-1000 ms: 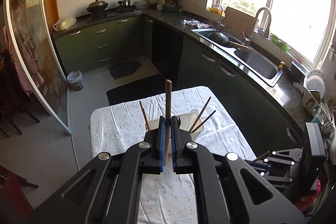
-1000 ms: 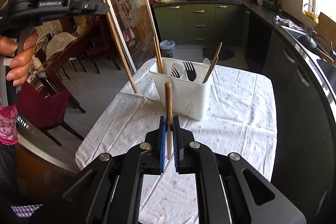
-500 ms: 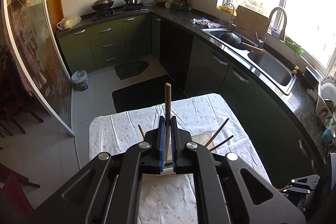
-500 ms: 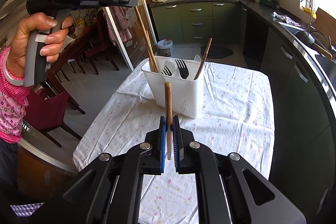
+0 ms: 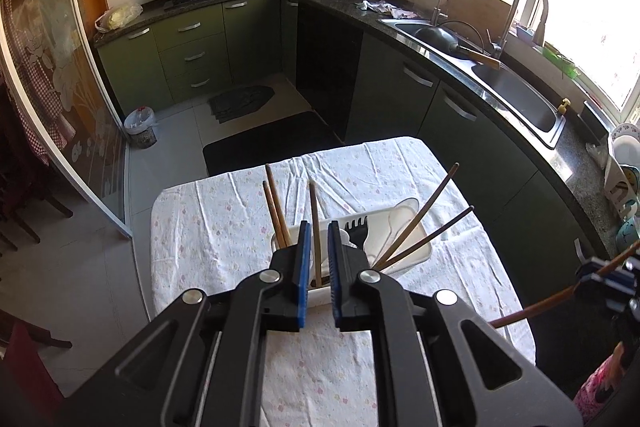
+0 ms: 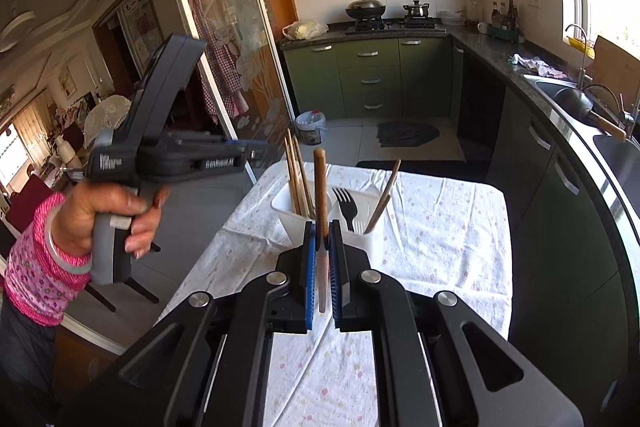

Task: Organize utensils

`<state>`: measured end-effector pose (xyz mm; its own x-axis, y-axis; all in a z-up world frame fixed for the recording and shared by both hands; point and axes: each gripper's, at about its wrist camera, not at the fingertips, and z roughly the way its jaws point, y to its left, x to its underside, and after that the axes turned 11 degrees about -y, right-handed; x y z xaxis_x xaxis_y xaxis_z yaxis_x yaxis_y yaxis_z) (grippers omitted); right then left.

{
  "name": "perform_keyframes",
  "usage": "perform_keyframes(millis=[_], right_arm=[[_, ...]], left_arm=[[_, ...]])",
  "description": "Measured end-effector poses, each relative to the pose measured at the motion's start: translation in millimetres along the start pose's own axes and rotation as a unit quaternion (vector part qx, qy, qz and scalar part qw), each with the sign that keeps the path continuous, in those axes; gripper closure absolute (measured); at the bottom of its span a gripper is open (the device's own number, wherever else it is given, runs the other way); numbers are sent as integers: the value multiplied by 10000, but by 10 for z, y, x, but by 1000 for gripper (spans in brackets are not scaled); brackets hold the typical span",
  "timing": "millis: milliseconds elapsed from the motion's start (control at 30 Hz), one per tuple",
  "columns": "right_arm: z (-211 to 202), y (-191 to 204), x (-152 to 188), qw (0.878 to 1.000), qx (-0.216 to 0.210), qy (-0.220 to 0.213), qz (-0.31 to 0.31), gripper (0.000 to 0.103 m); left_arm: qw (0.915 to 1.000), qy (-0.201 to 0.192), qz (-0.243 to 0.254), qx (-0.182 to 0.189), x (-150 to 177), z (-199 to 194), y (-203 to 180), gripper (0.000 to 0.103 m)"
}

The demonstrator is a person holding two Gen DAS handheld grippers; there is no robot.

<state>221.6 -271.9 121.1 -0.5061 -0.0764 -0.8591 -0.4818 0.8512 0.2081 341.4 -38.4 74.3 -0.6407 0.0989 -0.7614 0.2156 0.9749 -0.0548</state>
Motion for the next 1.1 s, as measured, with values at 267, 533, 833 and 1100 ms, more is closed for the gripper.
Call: perform_keyframes(millis=[267,533,833,1100], right_arm=[[91,22,-602,9958,404,-816,67,96],[824,-80,-525,9965,716,-413,121,96],[1440,-330,-6,9955,910,98,247,96],[1612,-342,125,9948,1010,124,95,95]], left_arm=[[9980,-536,-2,328,254,-286,-19,84],[9923,-1232,67,144,741,-532,-81,75],[9829,-1812,-126,-298,1190,-646,-127,60],[9787,-1986,-124,-506,1439,-681,-255,56]])
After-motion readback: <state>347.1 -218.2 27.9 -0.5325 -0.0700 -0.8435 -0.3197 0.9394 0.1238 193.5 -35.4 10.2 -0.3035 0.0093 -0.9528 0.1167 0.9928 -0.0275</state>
